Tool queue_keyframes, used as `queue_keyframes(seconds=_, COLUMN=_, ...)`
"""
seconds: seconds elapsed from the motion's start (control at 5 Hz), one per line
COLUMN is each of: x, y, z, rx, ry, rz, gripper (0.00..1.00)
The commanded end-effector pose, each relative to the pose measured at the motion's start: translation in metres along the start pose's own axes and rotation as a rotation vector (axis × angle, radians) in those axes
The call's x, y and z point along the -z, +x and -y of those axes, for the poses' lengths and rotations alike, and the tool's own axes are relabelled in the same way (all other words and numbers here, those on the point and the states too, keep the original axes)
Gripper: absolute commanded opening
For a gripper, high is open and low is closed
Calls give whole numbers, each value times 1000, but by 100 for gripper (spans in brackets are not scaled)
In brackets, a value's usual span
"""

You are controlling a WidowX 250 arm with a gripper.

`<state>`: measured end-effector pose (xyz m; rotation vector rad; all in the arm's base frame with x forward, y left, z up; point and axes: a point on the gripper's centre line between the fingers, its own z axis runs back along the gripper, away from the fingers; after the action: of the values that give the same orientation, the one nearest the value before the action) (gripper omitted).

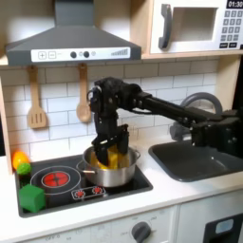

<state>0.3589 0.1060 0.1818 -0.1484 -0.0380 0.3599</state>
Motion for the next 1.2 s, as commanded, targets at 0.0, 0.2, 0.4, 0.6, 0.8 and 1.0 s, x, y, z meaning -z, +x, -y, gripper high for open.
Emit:
queue_keyframes(seconds=0.0, x=-11, y=-1, z=-4, rx=-1, ry=-22, rz=7, gripper=100)
queue_keyframes(seconds=0.2, x=-17, y=0, z=-8, rx=-13, ry=-34, rz=17, gripper=100)
queue_keyframes(seconds=0.4, x=-36, y=-1, z=-15, rx=-30, ry=-43, rz=55, gripper=100)
queue_keyframes(seconds=0.6, x=-40, y=0, z=-26, rx=-46, ry=-32, rz=65, gripper=100)
queue_keyframes(seconds=0.8, x=-38, y=0, z=-42, rx=-77, ry=-13, rz=61, gripper=100)
queue_keyframes(seconds=1.0, x=-40, y=2, z=-53, rx=-94, ry=6, rz=71, gripper=100)
